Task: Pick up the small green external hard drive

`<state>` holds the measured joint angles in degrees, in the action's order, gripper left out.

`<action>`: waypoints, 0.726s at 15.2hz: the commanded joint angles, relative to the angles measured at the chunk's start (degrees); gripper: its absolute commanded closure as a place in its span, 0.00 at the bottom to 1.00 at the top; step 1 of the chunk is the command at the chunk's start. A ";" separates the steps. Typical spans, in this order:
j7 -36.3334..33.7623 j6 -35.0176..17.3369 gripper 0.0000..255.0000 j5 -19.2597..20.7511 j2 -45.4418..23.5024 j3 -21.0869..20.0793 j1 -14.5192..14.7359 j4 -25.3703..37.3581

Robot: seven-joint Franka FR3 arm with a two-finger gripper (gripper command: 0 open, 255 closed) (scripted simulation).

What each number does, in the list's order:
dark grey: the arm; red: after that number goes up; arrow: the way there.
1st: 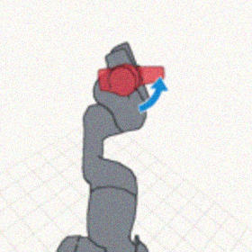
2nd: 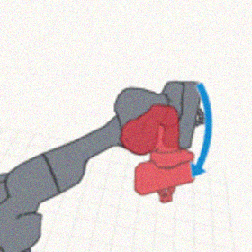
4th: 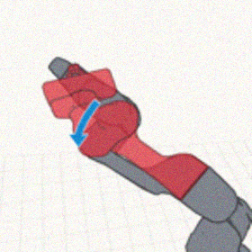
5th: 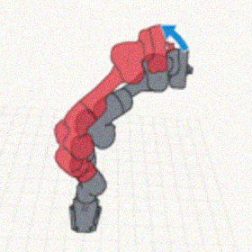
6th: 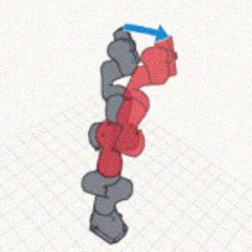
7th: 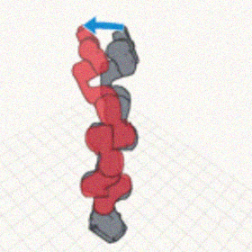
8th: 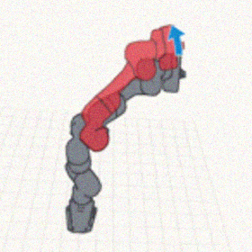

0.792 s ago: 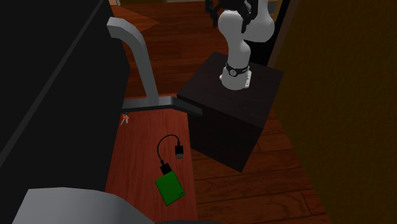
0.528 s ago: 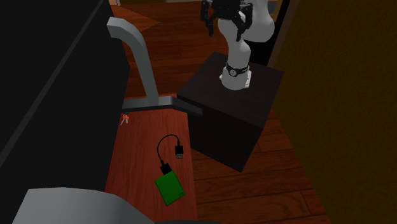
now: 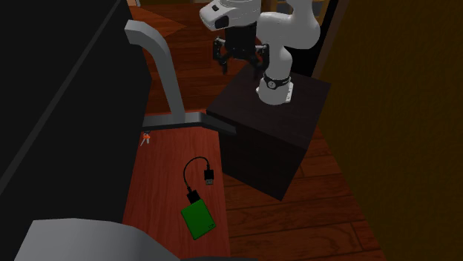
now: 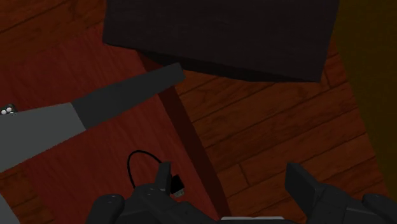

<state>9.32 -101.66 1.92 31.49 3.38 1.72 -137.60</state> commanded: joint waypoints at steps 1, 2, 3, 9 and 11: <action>2.08 -3.91 0.00 0.84 -3.56 0.68 0.11 -0.44; 3.04 -5.62 0.00 1.21 -5.45 1.00 0.18 -0.33; 3.99 -7.31 0.00 1.55 -7.39 1.30 0.23 -0.14; 9.43 -16.66 0.00 3.16 -19.87 2.69 0.47 2.67; 11.14 -19.40 0.00 3.54 -24.24 3.00 0.51 4.23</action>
<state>19.44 -119.77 5.24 9.64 6.17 2.22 -134.47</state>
